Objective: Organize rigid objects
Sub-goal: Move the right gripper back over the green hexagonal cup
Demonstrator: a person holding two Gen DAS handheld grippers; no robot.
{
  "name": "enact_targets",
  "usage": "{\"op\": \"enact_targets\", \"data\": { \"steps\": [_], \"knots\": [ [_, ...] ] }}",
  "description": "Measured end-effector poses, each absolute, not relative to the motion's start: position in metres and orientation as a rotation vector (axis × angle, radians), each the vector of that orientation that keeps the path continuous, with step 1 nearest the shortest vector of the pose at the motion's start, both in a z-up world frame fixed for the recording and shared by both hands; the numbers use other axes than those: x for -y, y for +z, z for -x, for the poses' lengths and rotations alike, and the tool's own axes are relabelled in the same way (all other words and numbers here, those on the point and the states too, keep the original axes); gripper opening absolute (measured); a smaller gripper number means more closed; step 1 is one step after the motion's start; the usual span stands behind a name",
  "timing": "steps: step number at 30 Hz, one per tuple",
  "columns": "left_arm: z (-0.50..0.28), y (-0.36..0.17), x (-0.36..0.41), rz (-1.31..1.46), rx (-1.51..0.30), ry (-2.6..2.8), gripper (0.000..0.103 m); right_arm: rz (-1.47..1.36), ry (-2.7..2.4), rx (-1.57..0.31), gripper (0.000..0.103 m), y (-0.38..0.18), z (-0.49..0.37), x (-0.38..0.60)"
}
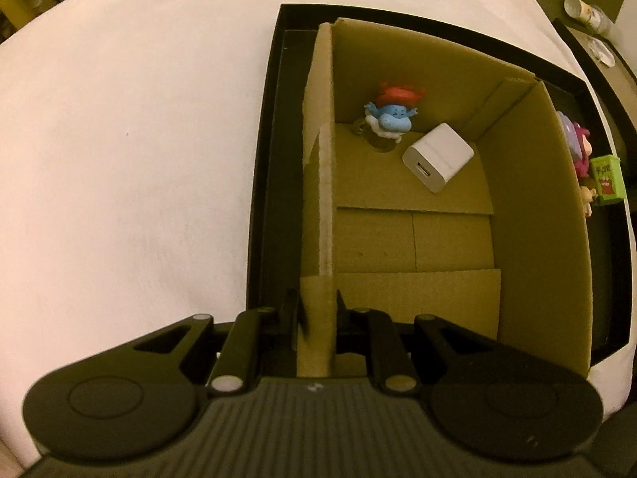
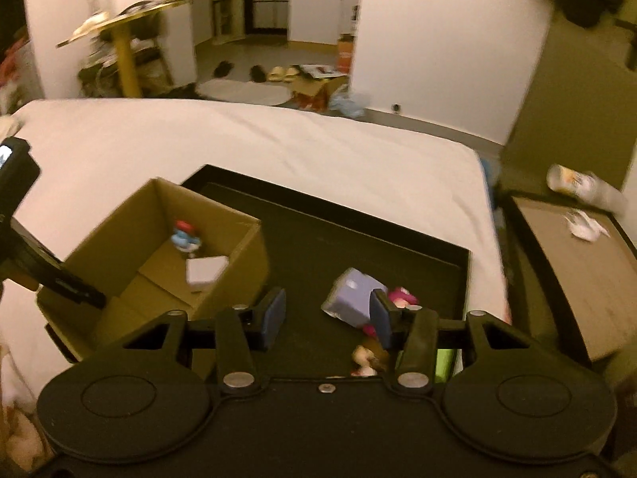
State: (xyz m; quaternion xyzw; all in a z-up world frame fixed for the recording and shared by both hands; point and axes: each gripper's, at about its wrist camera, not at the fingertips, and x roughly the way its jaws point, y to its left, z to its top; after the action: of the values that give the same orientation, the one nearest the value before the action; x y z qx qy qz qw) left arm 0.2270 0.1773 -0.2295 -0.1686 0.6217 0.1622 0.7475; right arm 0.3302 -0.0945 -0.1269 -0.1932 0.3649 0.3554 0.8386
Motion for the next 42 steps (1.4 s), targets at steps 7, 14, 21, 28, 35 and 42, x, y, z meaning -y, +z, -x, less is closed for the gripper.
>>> {"op": "enact_targets", "data": {
  "steps": [7,14,21,28,35,42],
  "knots": [
    [-0.233,-0.223,-0.169,0.346,-1.375,0.352,0.013,0.330,0.688,-0.804,0.049,-0.142,-0.332,0.124],
    [-0.235,-0.221,-0.165,0.337,-1.382,0.357,0.013,0.284,0.648,-0.829,0.049,-0.153,-0.335,0.151],
    [-0.237,-0.224,-0.159,0.311,-1.385,0.361,0.013,0.213,0.617,-0.868,0.049,-0.172,-0.348,0.171],
    [-0.237,-0.223,-0.158,0.300,-1.380,0.357,0.013,0.176,0.578,-0.893,0.049,-0.190,-0.367,0.176],
    [-0.239,-0.220,-0.157,0.291,-1.389,0.343,0.013,0.140,0.554,-0.925,0.038,-0.206,-0.388,0.172],
    [-0.239,-0.224,-0.153,0.257,-1.391,0.340,0.011,0.147,0.546,-0.935,0.038,-0.215,-0.398,0.163]
  ]
}}
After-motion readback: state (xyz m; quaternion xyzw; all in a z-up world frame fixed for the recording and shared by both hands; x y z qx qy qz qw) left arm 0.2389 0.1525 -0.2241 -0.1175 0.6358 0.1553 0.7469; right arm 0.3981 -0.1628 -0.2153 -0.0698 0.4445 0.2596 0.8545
